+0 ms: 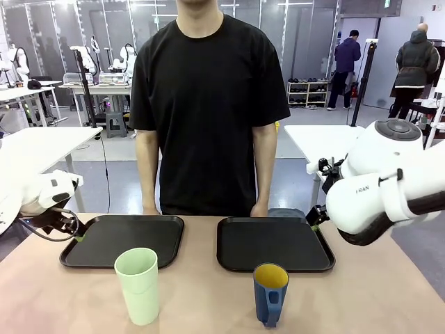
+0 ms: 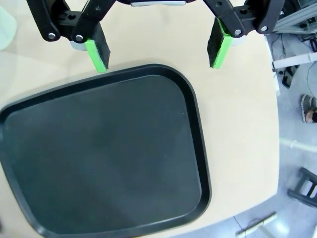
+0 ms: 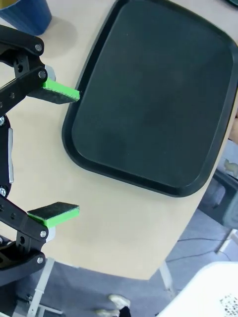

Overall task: Sort and store the cups by type.
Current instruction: Pick up the Reusable plastic cup.

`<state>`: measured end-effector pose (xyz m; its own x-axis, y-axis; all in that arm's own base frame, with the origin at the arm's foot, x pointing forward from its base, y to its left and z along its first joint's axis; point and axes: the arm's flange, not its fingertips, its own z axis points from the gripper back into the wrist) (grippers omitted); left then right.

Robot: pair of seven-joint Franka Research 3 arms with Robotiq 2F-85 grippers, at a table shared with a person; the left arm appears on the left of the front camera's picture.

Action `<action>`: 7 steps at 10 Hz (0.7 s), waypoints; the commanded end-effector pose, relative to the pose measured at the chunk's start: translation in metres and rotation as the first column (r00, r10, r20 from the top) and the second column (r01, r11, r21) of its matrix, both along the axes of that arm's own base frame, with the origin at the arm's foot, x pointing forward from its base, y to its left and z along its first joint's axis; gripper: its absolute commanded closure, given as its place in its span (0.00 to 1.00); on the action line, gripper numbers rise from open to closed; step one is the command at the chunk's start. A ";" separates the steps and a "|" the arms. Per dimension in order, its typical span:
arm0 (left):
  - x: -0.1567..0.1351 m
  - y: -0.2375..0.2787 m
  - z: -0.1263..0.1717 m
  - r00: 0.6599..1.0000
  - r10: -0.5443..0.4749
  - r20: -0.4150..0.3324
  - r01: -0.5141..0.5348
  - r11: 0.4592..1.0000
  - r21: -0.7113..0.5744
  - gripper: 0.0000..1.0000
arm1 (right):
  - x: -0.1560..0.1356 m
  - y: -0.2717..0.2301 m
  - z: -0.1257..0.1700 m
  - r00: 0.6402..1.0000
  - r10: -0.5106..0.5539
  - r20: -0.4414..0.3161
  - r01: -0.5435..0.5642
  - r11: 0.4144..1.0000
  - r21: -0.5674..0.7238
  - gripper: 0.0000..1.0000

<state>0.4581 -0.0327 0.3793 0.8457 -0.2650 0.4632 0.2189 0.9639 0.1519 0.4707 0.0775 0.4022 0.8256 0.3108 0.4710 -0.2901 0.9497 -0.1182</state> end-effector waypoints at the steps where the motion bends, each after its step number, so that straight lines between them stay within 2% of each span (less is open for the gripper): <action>1: 0.007 -0.006 0.005 0.999 0.031 0.013 -0.031 0.999 0.006 0.00 | 0.011 -0.008 0.002 0.999 -0.016 -0.032 0.017 0.999 0.038 0.00; 4: 0.007 -0.001 0.005 0.997 0.082 0.003 -0.082 0.997 -0.011 0.00 | 0.015 -0.013 0.000 0.997 -0.063 -0.037 0.065 0.996 0.055 0.00; 7: 0.006 0.003 0.004 0.999 0.035 0.007 -0.035 0.999 -0.017 0.00 | 0.009 -0.007 -0.005 0.998 -0.048 -0.030 0.049 0.998 0.038 0.00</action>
<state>0.4635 -0.0296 0.3827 0.8528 -0.2183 0.4745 0.1754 0.9754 0.1334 0.4813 0.0701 0.3987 0.8535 0.2465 0.4591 -0.2421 0.9678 -0.0697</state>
